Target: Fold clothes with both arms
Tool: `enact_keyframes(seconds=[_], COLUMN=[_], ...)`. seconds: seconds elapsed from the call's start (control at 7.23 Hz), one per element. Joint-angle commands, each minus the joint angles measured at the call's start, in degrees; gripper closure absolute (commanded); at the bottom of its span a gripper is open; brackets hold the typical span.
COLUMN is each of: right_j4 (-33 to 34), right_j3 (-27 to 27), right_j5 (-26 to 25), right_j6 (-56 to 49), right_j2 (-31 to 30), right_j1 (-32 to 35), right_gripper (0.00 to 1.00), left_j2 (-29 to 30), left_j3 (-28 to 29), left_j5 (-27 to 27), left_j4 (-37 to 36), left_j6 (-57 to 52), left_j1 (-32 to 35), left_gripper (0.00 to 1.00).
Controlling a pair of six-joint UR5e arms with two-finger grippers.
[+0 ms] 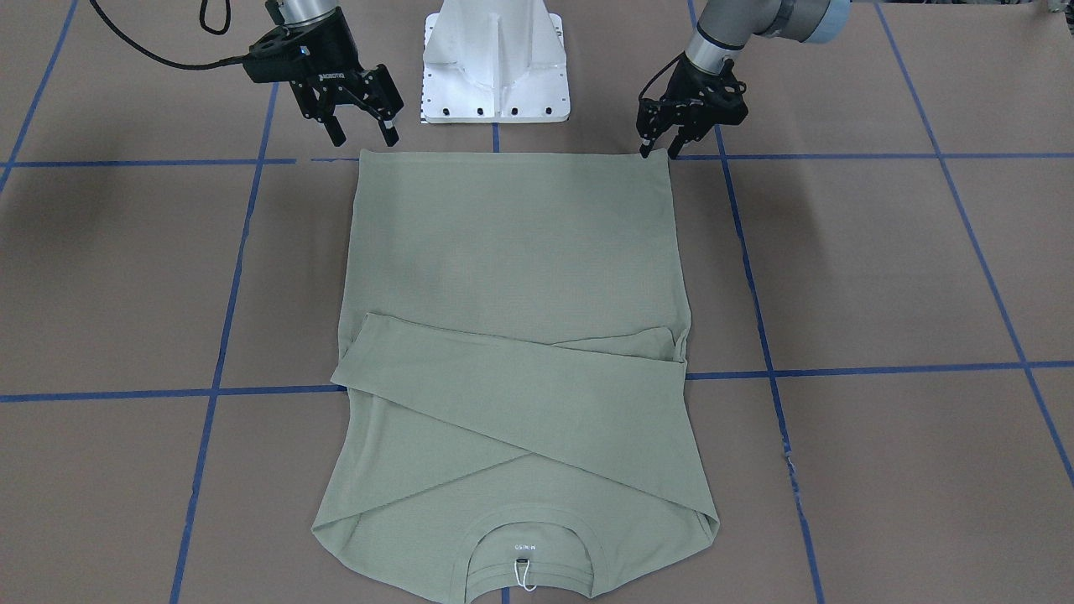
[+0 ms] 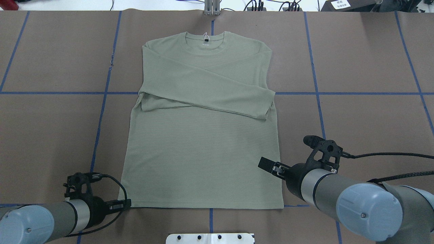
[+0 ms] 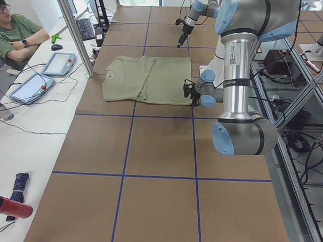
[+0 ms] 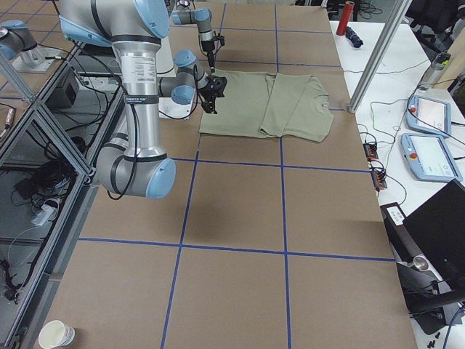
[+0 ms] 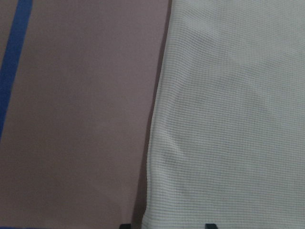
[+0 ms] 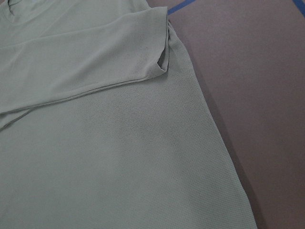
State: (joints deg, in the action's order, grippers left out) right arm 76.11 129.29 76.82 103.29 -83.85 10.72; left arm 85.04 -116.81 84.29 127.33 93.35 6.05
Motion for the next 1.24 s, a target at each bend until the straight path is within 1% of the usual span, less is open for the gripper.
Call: enact_keyframes(seconds=[0.0, 0.14, 0.41, 0.69, 0.83, 1.11], right_j4=[0.0, 0.0, 0.26, -0.96, -1.4, -1.5], right_j3=[0.0, 0.0, 0.09, 0.35, 0.35, 0.35], right_j5=[-0.09, 0.0, -0.61, -1.05, -2.62, -4.73], right_j6=[0.07, -0.02, 0.33, 5.32, 8.21, 14.37], right_j2=[0.0, 0.0, -0.7, -4.56, -4.83, -5.97], right_j1=[0.0, 0.0, 0.0, -0.17, -1.57, -4.73], right_gripper=[0.0, 0.0, 0.0, 0.0, 0.0, 0.04], left_j2=[0.12, 0.21, 0.21, 0.65, 0.65, 0.83], left_j3=[0.09, 0.0, -0.78, -2.97, -4.2, -5.45], left_j5=[0.08, 0.0, -0.09, -0.09, 0.08, -0.44], left_j4=[0.02, 0.02, 0.02, -0.06, 0.02, 0.55], left_j6=[-0.01, -0.1, -0.36, -0.54, -0.37, 0.16], left_j1=[-0.08, -0.08, 0.01, 0.54, 0.8, 1.06], left_gripper=[0.81, 1.0, 1.0, 1.0, 1.0, 1.0])
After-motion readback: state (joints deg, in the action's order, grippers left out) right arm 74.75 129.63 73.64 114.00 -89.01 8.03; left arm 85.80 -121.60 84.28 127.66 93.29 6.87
